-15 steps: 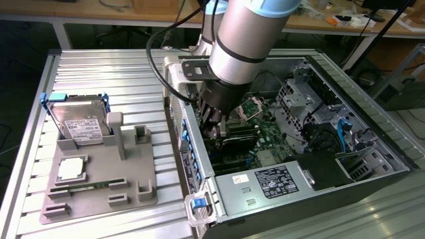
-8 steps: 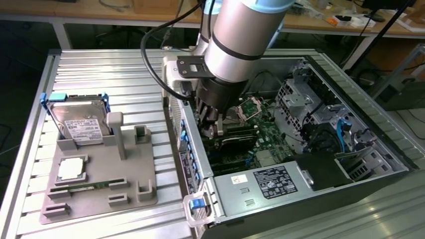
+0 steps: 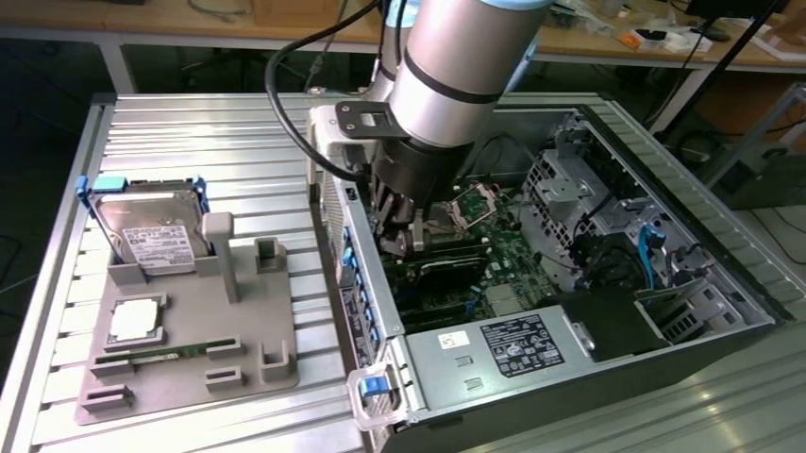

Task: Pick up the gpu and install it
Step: 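Press down on the gpu until it lock into place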

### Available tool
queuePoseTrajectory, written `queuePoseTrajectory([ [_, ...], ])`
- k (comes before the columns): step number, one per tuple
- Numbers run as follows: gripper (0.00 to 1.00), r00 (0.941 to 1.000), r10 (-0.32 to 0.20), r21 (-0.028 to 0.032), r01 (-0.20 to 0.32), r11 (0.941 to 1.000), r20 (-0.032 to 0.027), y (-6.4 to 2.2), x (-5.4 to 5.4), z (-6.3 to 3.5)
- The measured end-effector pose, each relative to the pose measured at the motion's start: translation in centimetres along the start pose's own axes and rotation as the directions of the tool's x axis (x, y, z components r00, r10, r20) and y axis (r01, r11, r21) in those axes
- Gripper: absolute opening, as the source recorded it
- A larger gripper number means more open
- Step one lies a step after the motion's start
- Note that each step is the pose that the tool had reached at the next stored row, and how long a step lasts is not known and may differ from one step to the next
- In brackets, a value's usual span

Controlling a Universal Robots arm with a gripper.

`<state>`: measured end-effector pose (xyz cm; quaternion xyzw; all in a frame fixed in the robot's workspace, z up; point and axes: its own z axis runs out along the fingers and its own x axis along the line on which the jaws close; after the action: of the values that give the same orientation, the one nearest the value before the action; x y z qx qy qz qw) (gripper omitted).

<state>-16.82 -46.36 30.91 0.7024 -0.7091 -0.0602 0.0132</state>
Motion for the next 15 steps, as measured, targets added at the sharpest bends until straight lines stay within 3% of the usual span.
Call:
queuePoseTrajectory([
  [3, 0.11, 1.0000, 0.000, 0.0013, 0.000, 1.0000, -0.0002, 0.06, 0.0, 0.21],
  [5, 0.11, 1.0000, 0.000, 0.0074, 0.000, 1.0000, -0.0006, 0.05, 0.1, 0.38],
  [6, 0.11, 1.0000, -0.001, 0.0078, 0.001, 1.0000, 0.0050, -0.40, 0.1, 0.37],
  [7, 0.11, 0.9999, -0.002, 0.0097, 0.002, 1.0000, 0.0152, -1.12, 0.1, 0.34],
  [8, 0.11, 0.9998, -0.003, 0.0082, 0.003, 1.0000, 0.0211, -2.00, 0.2, 0.07],
  [11, 0.11, 0.9997, -0.003, 0.0079, 0.003, 1.0000, 0.0241, -3.19, 0.2, -0.07],
  [15, 0.11, 0.9997, -0.003, 0.0079, 0.003, 1.0000, 0.0244, -3.20, 0.2, -0.07],
])
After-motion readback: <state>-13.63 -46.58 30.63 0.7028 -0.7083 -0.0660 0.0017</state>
